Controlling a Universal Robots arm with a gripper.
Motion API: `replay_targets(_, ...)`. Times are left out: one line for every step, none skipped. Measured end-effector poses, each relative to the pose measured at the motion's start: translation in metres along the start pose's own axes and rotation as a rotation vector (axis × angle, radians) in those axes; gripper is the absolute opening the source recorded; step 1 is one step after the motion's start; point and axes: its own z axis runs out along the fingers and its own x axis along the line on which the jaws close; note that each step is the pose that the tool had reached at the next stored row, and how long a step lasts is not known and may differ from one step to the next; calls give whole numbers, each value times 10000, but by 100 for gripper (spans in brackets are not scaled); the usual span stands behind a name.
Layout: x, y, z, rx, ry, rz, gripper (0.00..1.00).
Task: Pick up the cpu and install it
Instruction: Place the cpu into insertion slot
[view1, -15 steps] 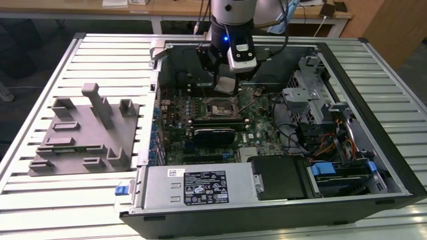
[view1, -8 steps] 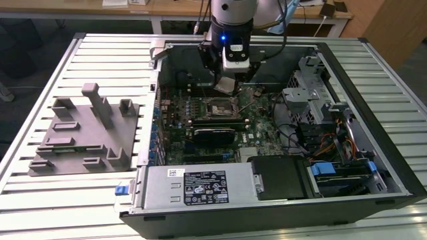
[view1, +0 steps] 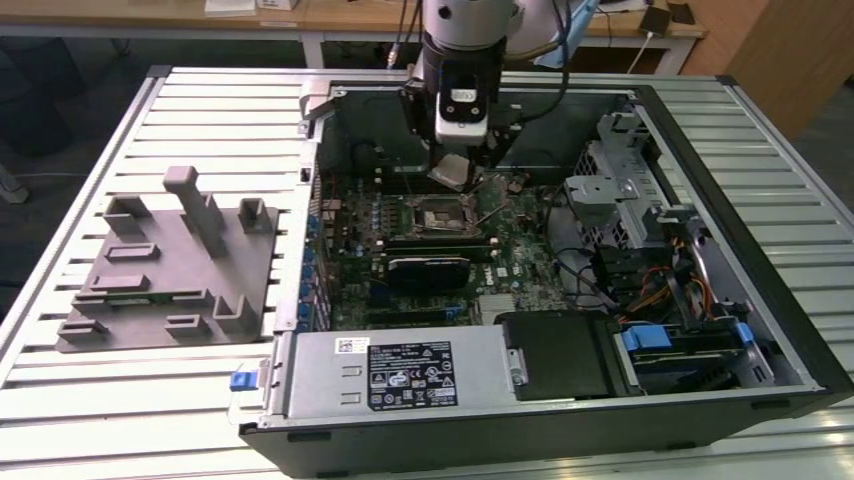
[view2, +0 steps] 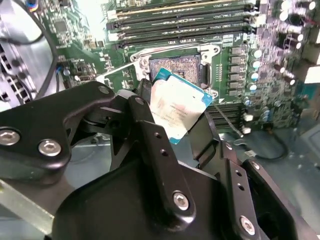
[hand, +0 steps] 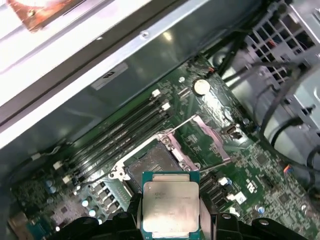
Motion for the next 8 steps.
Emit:
replay_targets(0,0,0,4,-10,169,54)
replay_targets(0,0,0,6,-19,341,54)
replay_targets(0,0,0,9,-29,508,54)
replay_targets(0,0,0,13,-39,678,54)
replay_targets(0,0,0,16,-50,851,54)
replay_targets(0,0,0,19,-60,1031,54)
replay_targets(0,0,0,23,-70,1200,54)
replay_targets(0,0,0,26,-80,1367,54)
